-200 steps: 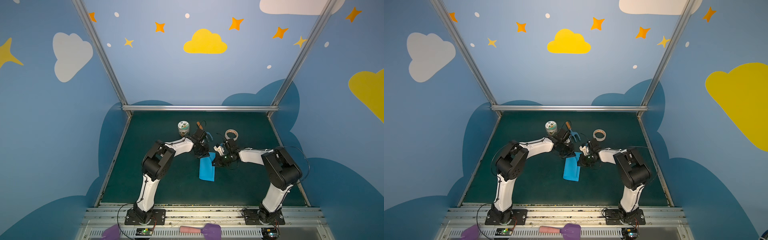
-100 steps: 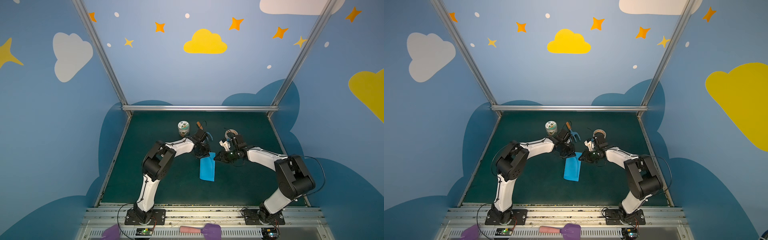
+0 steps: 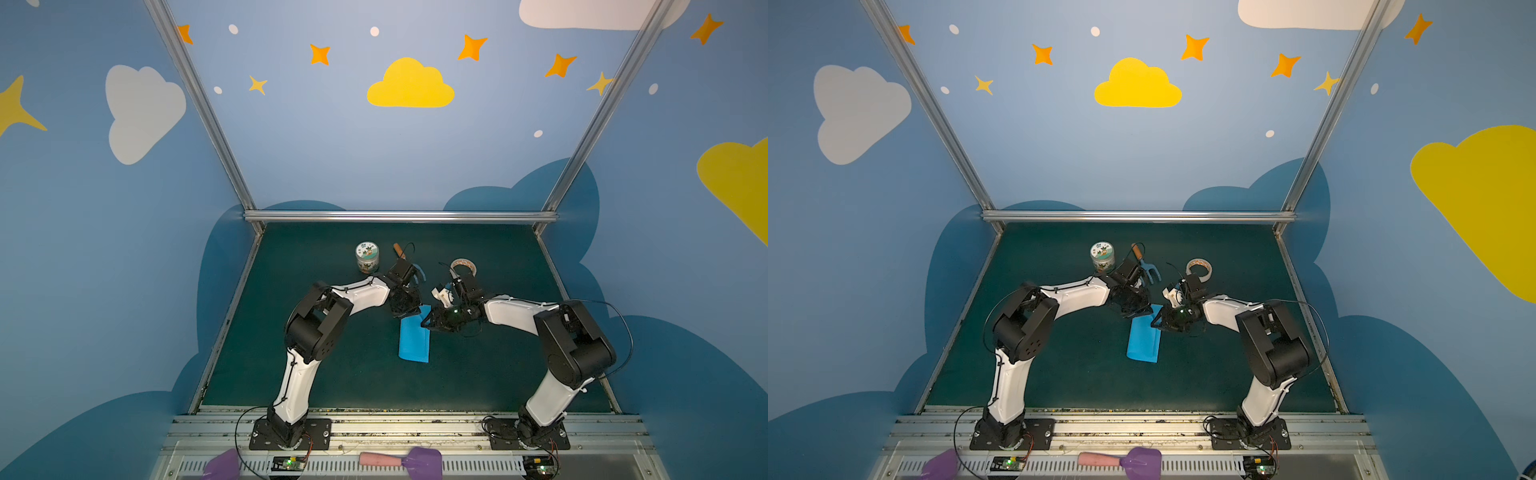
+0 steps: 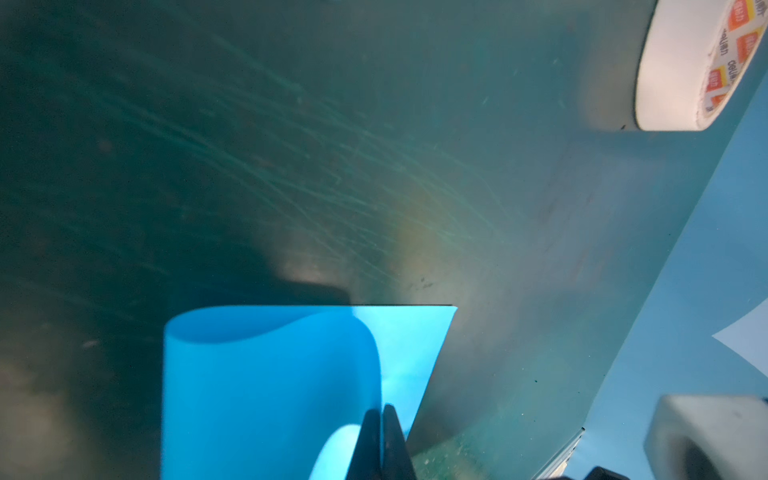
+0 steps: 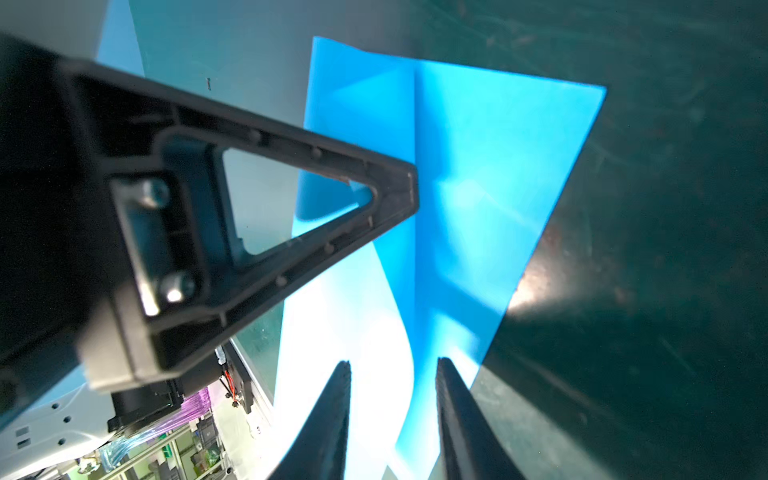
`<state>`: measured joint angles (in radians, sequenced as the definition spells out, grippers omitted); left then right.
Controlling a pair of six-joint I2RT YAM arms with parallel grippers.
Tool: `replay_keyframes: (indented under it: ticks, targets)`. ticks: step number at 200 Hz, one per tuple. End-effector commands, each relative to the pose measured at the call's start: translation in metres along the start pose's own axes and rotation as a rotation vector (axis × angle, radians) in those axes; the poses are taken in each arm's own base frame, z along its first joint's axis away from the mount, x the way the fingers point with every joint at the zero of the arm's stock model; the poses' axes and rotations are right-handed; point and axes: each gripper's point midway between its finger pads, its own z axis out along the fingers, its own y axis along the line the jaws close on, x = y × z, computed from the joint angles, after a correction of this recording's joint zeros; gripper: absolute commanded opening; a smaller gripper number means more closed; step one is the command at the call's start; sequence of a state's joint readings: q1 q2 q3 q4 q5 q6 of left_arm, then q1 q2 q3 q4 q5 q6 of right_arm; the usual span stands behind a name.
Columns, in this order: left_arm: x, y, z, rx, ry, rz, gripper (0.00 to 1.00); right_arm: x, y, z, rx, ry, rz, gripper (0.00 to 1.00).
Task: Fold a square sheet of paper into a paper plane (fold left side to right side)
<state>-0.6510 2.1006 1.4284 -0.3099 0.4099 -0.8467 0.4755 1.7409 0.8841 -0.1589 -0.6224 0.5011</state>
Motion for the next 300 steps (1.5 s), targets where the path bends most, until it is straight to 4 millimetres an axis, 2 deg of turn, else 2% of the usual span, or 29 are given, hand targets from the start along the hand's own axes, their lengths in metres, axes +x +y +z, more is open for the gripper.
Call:
replay_keyframes:
  ticks: [1, 164, 183, 217, 256, 277, 300]
  targets:
    - [0.001, 0.002, 0.003, -0.011, -0.001, 0.002, 0.04, -0.002, 0.001, 0.005, -0.006, 0.002, -0.007, 0.36]
    - [0.001, -0.016, -0.006, 0.034, -0.006, 0.006, 0.04, -0.01, 0.005, 0.011, -0.036, 0.01, 0.004, 0.2]
    - [0.0, -0.018, -0.008, 0.039, -0.008, 0.008, 0.04, -0.01, 0.005, 0.012, -0.036, 0.011, 0.006, 0.16]
    - [0.001, -0.02, -0.007, 0.05, -0.003, 0.004, 0.04, -0.01, 0.004, 0.011, -0.034, 0.009, 0.007, 0.0]
    - [0.002, -0.025, -0.01, 0.073, 0.004, 0.008, 0.04, -0.013, -0.002, 0.011, -0.032, 0.007, 0.017, 0.0]
    - [0.002, -0.036, -0.018, 0.107, 0.01, 0.032, 0.12, -0.013, -0.004, 0.01, -0.031, 0.008, 0.016, 0.0]
    - [0.001, -0.047, -0.034, 0.139, 0.008, 0.074, 0.36, -0.012, -0.008, 0.01, -0.021, 0.014, 0.012, 0.0]
